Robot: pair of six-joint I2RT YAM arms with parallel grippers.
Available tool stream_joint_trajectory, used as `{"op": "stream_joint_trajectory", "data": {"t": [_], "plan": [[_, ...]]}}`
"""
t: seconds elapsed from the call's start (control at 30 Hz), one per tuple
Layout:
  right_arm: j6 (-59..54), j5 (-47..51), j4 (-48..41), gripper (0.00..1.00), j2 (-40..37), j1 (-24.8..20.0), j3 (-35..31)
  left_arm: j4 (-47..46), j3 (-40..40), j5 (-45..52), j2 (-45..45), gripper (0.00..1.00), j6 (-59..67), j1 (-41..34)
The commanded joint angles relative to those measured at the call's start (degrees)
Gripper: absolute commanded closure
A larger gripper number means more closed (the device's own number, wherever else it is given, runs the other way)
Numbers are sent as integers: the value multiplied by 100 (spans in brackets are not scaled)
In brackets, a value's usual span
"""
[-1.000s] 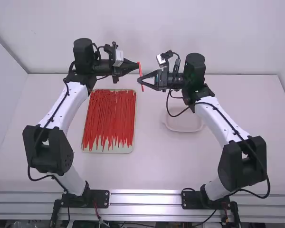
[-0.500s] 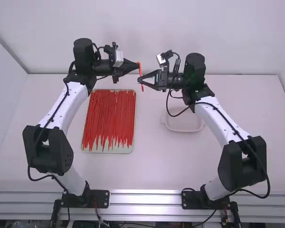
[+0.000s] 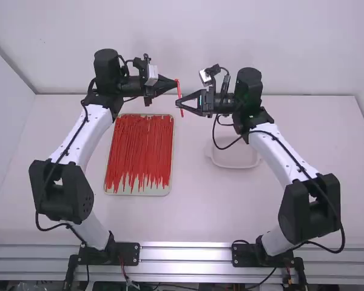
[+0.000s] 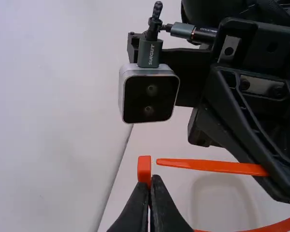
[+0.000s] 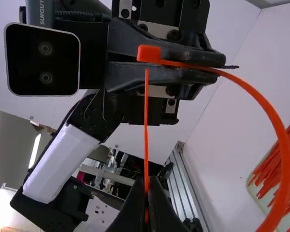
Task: Fasten the cable tie
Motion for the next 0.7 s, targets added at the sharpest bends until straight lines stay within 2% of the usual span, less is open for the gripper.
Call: {"op": "stream_joint_trajectory", "data": {"t": [0.0, 0.67], "plan": [[-26, -72, 33, 100, -9, 15, 122, -7, 15, 42, -96, 98, 0, -17], [-4, -162, 31, 100, -11, 22, 122, -37, 15, 22, -96, 98, 4, -20]]}}
